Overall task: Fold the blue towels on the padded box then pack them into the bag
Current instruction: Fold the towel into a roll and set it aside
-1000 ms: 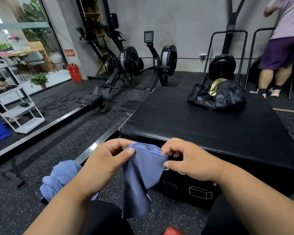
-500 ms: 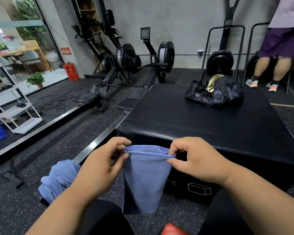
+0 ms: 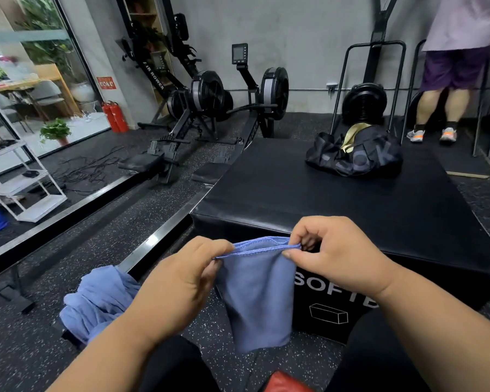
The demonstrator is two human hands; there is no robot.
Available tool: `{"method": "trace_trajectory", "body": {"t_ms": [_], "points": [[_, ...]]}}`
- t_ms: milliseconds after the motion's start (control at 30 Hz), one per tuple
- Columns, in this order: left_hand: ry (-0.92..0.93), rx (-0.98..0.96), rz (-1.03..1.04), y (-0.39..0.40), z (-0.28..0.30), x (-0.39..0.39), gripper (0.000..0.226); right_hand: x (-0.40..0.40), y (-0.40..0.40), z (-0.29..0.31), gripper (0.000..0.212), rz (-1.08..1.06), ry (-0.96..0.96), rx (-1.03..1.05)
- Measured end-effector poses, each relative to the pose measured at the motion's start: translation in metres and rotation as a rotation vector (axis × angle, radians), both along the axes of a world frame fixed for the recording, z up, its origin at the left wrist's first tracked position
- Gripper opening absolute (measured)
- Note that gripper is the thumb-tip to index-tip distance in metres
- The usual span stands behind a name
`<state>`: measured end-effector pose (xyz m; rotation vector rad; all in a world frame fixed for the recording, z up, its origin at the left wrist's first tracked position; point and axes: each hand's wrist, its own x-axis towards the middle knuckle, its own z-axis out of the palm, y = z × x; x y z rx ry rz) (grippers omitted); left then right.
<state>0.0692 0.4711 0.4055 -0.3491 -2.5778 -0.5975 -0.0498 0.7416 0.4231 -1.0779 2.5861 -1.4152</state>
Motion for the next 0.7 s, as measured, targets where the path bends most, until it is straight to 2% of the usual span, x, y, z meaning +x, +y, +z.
{"method": "trace_trajectory", "body": {"t_ms": [200,367,467,600,700], "points": [[-0.043,-0.046,-0.093,-0.003,-0.001,-0.006,0.04,-0.01,0.004,0.005,0.021,-0.015,-0.097,-0.101],[-0.035,0.204,-0.058,-0.001,0.005,-0.009,0.02,-0.012,0.006,0.009,0.019,0.039,-0.164,-0.174],[-0.048,0.252,-0.064,0.0,0.009,-0.008,0.018,-0.013,0.007,0.01,0.019,0.053,-0.177,-0.186],[-0.078,0.239,0.012,-0.002,0.009,-0.009,0.023,-0.012,0.008,0.013,0.019,0.071,-0.17,-0.16],[-0.126,0.244,0.03,-0.005,0.01,-0.009,0.018,-0.011,0.01,0.018,0.017,0.101,-0.071,0.003]]}}
